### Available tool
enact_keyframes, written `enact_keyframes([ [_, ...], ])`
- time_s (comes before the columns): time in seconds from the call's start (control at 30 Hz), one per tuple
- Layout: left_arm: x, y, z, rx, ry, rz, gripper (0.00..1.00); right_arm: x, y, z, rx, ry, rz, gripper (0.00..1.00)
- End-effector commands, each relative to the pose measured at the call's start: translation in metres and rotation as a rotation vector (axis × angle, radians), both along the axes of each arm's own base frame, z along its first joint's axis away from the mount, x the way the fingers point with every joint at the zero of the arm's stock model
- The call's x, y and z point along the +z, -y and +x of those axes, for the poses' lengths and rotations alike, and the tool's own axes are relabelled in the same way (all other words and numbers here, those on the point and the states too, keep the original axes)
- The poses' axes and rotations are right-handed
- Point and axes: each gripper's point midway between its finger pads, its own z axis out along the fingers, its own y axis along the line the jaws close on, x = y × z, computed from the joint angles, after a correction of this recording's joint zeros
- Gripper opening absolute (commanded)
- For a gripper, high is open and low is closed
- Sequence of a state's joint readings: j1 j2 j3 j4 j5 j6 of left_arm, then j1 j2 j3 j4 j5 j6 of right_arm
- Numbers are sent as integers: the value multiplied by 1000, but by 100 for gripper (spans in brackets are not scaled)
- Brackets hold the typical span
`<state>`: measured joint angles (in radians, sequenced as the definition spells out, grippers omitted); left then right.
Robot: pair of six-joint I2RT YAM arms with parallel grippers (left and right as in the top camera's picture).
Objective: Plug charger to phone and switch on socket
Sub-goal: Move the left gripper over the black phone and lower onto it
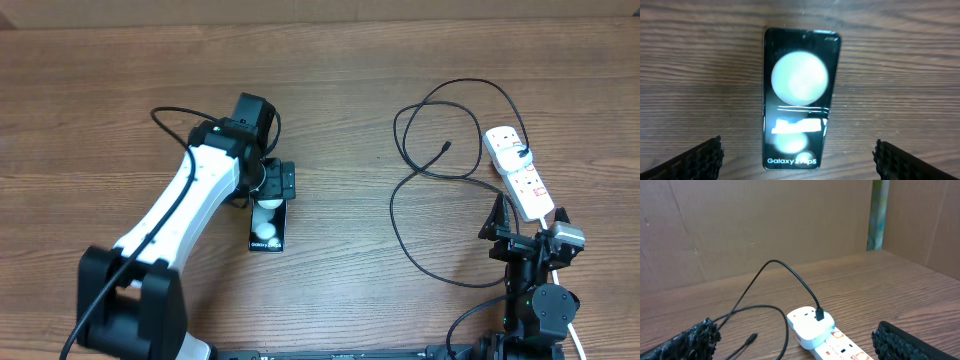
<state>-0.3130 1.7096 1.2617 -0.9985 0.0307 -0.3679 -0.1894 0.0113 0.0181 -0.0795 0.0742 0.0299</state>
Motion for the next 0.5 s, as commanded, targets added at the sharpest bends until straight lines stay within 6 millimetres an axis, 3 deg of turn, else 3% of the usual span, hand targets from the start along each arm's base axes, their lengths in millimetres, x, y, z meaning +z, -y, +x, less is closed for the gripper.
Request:
enact_keyframes([
  [0.0, -19, -2, -2, 11, -52, 29, 100, -3, 0, 0, 0, -3, -1, 100],
  [0.47, -61, -3, -15, -70, -169, 55, 100, -3, 0, 0, 0, -3, -1, 100],
])
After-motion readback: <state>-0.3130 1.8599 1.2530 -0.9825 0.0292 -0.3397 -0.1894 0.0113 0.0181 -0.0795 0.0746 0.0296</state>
